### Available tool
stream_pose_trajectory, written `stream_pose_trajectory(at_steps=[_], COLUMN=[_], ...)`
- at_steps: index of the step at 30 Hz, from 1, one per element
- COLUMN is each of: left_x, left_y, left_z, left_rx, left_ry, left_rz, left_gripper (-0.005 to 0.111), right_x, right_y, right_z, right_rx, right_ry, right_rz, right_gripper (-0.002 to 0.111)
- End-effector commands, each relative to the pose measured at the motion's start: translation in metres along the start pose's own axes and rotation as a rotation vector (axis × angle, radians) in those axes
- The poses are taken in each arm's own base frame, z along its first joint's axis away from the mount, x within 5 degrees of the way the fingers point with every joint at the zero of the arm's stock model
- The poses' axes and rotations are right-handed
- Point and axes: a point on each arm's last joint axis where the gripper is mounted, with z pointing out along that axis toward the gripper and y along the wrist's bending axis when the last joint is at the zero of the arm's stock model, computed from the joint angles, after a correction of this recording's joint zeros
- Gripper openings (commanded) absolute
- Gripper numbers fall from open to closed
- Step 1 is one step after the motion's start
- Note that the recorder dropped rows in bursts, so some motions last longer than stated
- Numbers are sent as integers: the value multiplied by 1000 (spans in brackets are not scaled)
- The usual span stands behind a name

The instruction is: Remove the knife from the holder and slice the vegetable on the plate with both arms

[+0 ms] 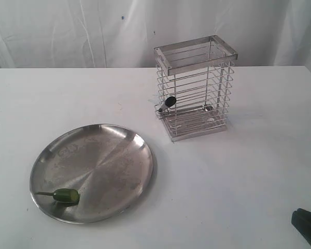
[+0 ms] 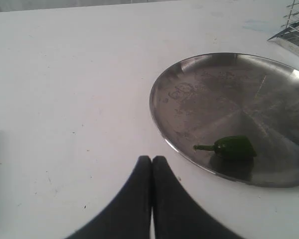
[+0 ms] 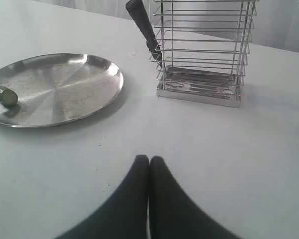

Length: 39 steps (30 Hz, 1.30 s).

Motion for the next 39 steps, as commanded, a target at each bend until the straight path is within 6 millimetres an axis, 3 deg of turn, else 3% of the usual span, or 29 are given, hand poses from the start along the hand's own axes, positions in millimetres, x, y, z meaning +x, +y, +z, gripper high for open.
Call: stream_pose_trajectory(at_steps=[1, 19, 23, 28, 32, 35, 38, 39], left_x=[1, 1, 1, 1, 1, 1, 1, 1], left_y=[0, 0, 0, 0, 0, 0, 0, 0], left_z=[0, 0, 0, 0, 0, 0, 0, 0], left_rx=[5, 5, 5, 5, 5, 5, 5, 5], left_ry=[-4, -4, -4, -4, -4, -4, -4, -4], left_rz=[-6, -6, -6, -6, -6, -6, -6, -6], left_gripper=[0, 0, 0, 0, 0, 0, 0, 0], right_x=[2, 2, -5, -32, -51, -53, -51, -58], right_y=[-1, -1, -2, 0, -5, -5, -4, -1], right_z=[0, 0, 0, -6, -17, -18, -17, -20], right_rx=[10, 12, 25, -78, -102, -116, -183, -208], right_ry=[0, -2, -80, -376, -628, -650, -608, -622], right_rz=[-15, -21, -85, 438, 490, 528, 714, 661], right_gripper=[0, 0, 0, 0, 0, 0, 0, 0])
